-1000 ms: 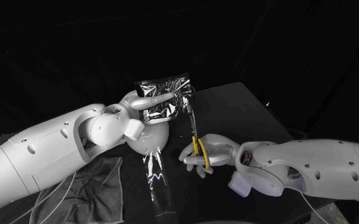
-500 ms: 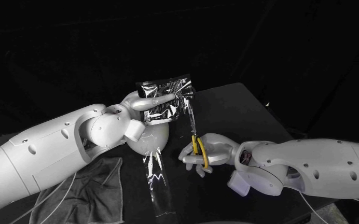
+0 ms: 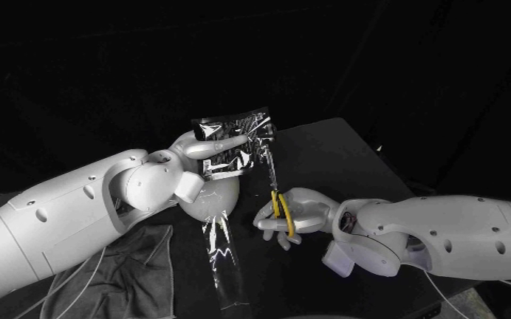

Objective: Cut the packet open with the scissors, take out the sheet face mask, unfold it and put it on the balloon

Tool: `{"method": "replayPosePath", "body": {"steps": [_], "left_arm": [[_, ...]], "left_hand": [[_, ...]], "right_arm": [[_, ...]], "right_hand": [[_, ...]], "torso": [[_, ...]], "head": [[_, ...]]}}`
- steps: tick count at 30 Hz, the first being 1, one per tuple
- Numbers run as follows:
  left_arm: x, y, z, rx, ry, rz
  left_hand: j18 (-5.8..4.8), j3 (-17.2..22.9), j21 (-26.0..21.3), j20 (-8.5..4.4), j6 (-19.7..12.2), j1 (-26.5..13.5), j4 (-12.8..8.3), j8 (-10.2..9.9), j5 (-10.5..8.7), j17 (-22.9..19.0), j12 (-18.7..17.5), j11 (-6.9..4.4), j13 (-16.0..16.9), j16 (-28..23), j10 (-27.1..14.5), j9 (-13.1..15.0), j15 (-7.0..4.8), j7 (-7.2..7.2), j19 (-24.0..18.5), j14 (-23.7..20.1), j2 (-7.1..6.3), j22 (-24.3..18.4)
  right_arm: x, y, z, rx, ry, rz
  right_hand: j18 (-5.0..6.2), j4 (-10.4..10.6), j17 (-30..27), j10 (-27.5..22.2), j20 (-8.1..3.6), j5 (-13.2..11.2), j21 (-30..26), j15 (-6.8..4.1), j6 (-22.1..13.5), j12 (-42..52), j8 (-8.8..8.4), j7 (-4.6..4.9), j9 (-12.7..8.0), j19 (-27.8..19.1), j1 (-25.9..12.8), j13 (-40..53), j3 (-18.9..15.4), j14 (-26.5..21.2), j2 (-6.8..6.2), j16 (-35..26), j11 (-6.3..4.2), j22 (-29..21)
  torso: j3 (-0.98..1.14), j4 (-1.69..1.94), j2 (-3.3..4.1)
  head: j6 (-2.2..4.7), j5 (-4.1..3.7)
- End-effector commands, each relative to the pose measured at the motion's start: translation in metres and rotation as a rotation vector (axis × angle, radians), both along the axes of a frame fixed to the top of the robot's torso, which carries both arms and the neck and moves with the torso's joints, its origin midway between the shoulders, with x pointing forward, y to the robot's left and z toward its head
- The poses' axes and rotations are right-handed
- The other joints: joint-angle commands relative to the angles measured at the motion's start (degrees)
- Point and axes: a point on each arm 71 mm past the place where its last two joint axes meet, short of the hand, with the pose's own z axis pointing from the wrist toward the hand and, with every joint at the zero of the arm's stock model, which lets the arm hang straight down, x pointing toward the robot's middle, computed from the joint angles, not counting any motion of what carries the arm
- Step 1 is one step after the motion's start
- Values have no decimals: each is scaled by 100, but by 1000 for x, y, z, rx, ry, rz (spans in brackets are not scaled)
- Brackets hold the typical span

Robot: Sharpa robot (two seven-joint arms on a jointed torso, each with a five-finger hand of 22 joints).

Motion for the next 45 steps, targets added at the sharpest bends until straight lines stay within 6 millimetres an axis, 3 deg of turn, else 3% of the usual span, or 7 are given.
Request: {"method": "replayPosePath", "body": {"steps": [1, 8, 16, 33, 36, 39, 45], "left_arm": [[-2, -2, 1, -1, -3, -39], [-3, -1, 1, 3, -4, -47], [-2, 0, 1, 4, -5, -46], [-1, 3, 0, 17, -19, -31], [0, 3, 0, 23, -24, -27], [0, 4, 0, 31, -30, -22], [1, 5, 0, 42, -37, -15]], "left_hand": [[120, 39, 35, 7, 24, -23, -13, 31, 19, 7, -9, -68, 6, 27, 97, 248, -30, 17, 33, 28, 39, -4], [120, 45, 34, 6, 22, -25, -17, 33, 18, 8, -12, -68, 6, 27, 99, 251, -30, 18, 33, 29, 37, -6], [120, 45, 34, 6, 22, -25, -17, 33, 18, 8, -12, -68, 6, 27, 99, 251, -30, 18, 33, 29, 37, -6], [120, 60, 33, 6, 18, -31, -25, 37, 18, 11, -18, -67, 6, 25, 102, 256, -30, 19, 33, 29, 36, -8], [120, 60, 33, 6, 18, -31, -25, 37, 18, 11, -18, -67, 6, 25, 102, 256, -30, 19, 33, 29, 36, -8], [120, 60, 33, 6, 18, -31, -25, 37, 18, 11, -18, -67, 6, 25, 102, 256, -30, 19, 33, 29, 36, -8], [120, 60, 33, 6, 18, -31, -25, 37, 18, 11, -18, -67, 6, 25, 102, 256, -30, 19, 33, 29, 36, -8]], "right_arm": [[2, -1, 2, 11, -15, -10], [3, -1, 3, 16, -20, -23], [4, -3, 3, 22, -27, -41], [5, -3, 5, 36, -42, -62], [6, -3, 6, 42, -53, -70], [6, -4, 7, 46, -62, -77], [6, -5, 8, 50, -72, -82]], "right_hand": [[60, -4, 2, 347, 12, -29, 0, -18, -1379, -33, 50, 611, -18, -21, 8, -24, 70, 11, 100, 53, 40, 7], [62, -11, 18, 461, 12, -45, 22, -21, -1017, -60, 272, 608, -42, -1, 140, -98, 225, 71, 315, 123, 34, 13], [46, -38, 95, 698, -76, -64, 190, -138, -403, -65, 570, 437, -113, 137, 149, -168, 397, 217, 746, 239, -107, 98], [24, -45, 126, 777, -115, -66, 288, -174, -251, -95, 597, 394, -187, 210, 154, -202, 381, 278, 843, 284, -146, 150], [-19, -69, 320, 1045, -192, -67, 560, -270, 157, -66, 702, 260, -208, 424, 276, -193, 326, 463, 1059, 422, -267, 298], [-43, -75, 405, 1196, -241, -68, 685, -324, 355, -68, 720, 193, -221, 520, 352, -189, 243, 548, 1149, 483, -327, 367], [-51, -77, 394, 1227, -275, -69, 709, -343, 413, -146, 648, 182, -265, 534, 418, -208, 118, 569, 1213, 491, -343, 384]], "torso": [[1, 5, 3], [1, 2, 3], [0, -2, 1], [1, -2, 1], [2, -1, -1], [3, 0, 0], [1, -6, 0]], "head": [[4, -4], [2, -4], [20, -21], [43, -42], [41, -49], [42, -51], [41, -58]]}}
